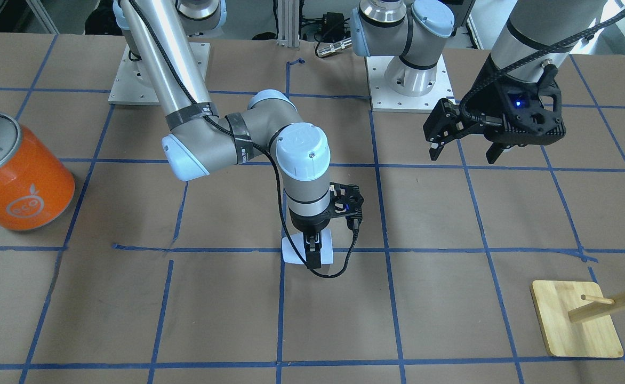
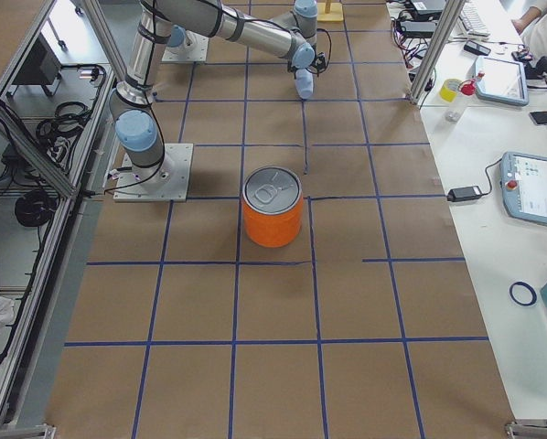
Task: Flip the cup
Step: 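Open the right gripper, leaving the cup lying on its side, then raise the right gripper and withdraw it toward its start position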
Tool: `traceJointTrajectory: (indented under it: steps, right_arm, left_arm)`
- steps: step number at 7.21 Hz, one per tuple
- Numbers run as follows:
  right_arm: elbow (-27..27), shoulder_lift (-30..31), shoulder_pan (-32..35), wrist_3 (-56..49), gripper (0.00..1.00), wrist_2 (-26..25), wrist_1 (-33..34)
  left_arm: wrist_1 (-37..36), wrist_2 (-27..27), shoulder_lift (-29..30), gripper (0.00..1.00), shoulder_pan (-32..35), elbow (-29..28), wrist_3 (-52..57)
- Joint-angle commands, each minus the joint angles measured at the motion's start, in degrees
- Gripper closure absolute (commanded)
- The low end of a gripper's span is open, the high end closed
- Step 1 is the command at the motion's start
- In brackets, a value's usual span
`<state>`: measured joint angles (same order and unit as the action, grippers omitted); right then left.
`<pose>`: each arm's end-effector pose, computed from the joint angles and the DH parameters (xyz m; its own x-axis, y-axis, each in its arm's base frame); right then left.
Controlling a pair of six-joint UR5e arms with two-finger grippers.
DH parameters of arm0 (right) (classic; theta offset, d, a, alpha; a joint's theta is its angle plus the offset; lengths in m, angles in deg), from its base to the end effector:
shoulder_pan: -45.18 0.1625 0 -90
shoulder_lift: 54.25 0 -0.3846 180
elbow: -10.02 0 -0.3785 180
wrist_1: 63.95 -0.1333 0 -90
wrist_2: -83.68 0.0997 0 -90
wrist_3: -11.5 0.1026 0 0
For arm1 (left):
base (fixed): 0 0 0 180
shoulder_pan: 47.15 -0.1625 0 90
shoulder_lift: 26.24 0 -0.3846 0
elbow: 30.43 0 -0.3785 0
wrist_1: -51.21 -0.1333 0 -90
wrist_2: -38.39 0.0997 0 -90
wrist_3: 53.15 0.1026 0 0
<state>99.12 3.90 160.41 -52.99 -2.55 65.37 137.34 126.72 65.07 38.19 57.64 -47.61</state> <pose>0.4000 -0.5202 0.2078 -0.0064 -0.9946 0.1034 -0.9926 -0.0062 -0.1214 -0.0956 -0.5041 0.4567 -0.9996 0.0174 0.0214 0.0156 0.9966 -0.0807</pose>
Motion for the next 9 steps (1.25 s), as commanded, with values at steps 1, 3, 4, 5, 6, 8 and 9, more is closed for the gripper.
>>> traceJointTrajectory:
  steps: [1,3,4,5,6,8,9]
  right_arm:
    - [-0.07,5.10,-3.49,0.41,0.00,0.45,-5.72]
    - [0.02,12.30,-7.81,3.29,0.00,0.36,-13.35]
    - [0.02,14.95,-9.65,5.49,0.00,0.10,-16.00]
    - [0.02,17.06,-11.93,7.16,0.00,0.19,-18.12]
    - [-0.15,18.74,-14.22,7.62,0.00,0.27,-20.23]
    - [0.02,22.69,-15.99,9.98,0.00,-0.16,-23.83]
    - [-0.15,23.32,-16.44,12.34,0.00,-0.25,-24.90]
  left_arm:
    - [0.00,0.00,0.00,0.00,0.00,0.00,0.00]
    - [0.00,0.00,0.00,0.00,0.00,0.00,0.17]
    - [0.00,0.00,0.00,0.00,0.00,0.00,0.17]
    - [0.00,0.00,0.00,0.00,0.00,0.08,0.00]
    - [0.00,0.00,0.00,0.00,0.00,0.00,0.00]
    - [0.00,0.00,0.00,0.00,0.00,0.00,0.00]
    - [0.00,0.00,0.00,0.00,0.00,0.00,0.00]
